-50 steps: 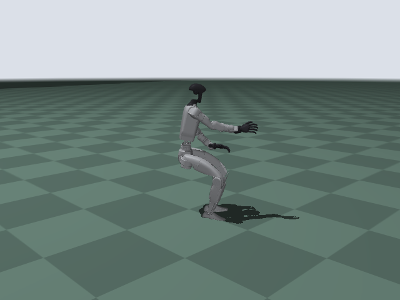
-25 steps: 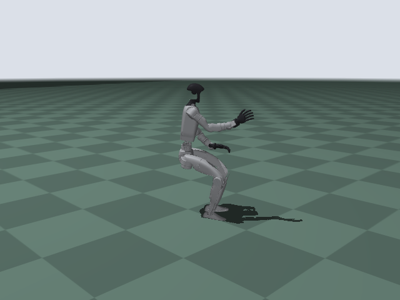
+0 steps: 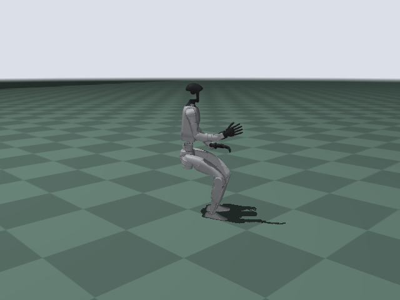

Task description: Upper body actions

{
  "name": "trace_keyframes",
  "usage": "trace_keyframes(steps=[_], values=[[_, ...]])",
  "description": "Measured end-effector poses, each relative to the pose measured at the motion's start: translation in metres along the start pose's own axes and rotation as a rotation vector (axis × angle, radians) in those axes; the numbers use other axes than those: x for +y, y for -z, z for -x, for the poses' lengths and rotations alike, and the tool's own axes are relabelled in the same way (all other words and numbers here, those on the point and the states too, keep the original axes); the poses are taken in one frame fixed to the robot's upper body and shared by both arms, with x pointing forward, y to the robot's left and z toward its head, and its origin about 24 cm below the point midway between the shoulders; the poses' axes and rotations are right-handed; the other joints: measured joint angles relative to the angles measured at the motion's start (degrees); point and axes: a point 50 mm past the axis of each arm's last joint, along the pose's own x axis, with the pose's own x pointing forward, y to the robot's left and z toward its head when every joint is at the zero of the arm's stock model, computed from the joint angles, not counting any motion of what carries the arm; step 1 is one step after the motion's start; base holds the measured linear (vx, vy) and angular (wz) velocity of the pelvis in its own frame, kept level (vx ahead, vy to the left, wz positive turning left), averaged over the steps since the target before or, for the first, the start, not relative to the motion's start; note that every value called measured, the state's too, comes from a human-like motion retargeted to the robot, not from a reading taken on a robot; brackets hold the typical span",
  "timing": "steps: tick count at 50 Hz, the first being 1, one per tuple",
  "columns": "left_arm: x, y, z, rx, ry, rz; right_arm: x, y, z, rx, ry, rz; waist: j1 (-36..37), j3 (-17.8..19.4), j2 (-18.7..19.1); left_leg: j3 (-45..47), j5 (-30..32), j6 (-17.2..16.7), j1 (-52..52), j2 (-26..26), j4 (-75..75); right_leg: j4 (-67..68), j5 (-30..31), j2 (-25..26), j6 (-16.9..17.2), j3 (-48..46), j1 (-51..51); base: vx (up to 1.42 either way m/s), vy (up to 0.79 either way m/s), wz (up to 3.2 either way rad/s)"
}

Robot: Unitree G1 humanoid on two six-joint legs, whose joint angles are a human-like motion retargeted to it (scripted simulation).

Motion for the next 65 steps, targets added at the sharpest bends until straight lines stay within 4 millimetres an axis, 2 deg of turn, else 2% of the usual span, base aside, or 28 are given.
trace_keyframes(steps=[5,17,22,28,46,50,55,65], values=[[-0.001,0.001,0.002,0.006,0.002,0.004,-0.012,0.020,0.032,0.069,-0.036,0.047,-0.2,-0.4,0.2,0.0,-0.1,0.0,-0.2,0.1,0.0,-0.1,0.0,0.1,-0.1,0.0,-0.2,0.00,0.00,0.00],[-0.002,0.000,0.003,0.015,0.000,0.018,-0.017,0.054,0.113,0.198,-0.116,0.132,-0.3,-0.6,0.9,0.1,-0.1,-0.1,-0.2,0.3,0.0,-0.2,0.1,0.3,-0.1,0.0,-0.2,0.00,0.00,0.00],[-0.003,0.000,0.004,0.018,0.001,0.022,-0.019,0.068,0.134,0.281,-0.097,0.175,-0.4,-0.6,1.3,0.0,-0.2,-0.1,-0.2,0.4,0.0,-0.3,0.2,0.4,0.0,-0.1,-0.1,0.00,0.00,0.00],[-0.004,0.000,0.005,0.021,0.006,0.028,-0.022,0.074,0.146,0.308,-0.109,0.225,-0.4,-0.8,1.4,0.0,-0.3,-0.1,0.0,0.5,0.0,-0.3,0.2,0.5,0.0,0.0,0.0,0.00,0.00,0.00],[-0.004,-0.001,0.005,0.021,0.008,0.033,-0.018,0.072,0.143,0.304,-0.110,0.196,-0.2,-0.8,1.3,0.0,-0.3,-0.1,0.1,0.5,0.0,-0.4,0.2,0.5,-0.1,-0.1,0.1,0.00,0.00,0.00],[-0.004,0.000,0.006,0.023,0.006,0.032,-0.013,0.069,0.137,0.277,-0.115,0.194,-0.3,-0.6,1.2,0.0,-0.3,-0.1,0.1,0.6,0.0,-0.4,0.3,0.6,-0.1,-0.1,0.2,0.00,0.00,0.00],[-0.005,0.001,0.008,0.030,0.006,0.029,-0.006,0.060,0.112,0.201,-0.113,0.197,-0.5,-0.6,1.0,-0.1,-0.3,-0.1,0.2,0.8,0.1,-0.5,0.4,0.8,0.0,-0.2,0.3,0.00,0.00,0.00],[-0.005,-0.001,0.006,0.024,0.013,0.025,0.012,0.021,0.021,-0.019,-0.066,0.131,-0.4,-0.5,0.3,-0.2,-0.2,-0.1,0.3,0.5,0.2,-0.3,0.3,0.6,0.0,-0.2,0.5,0.00,0.00,0.00]])
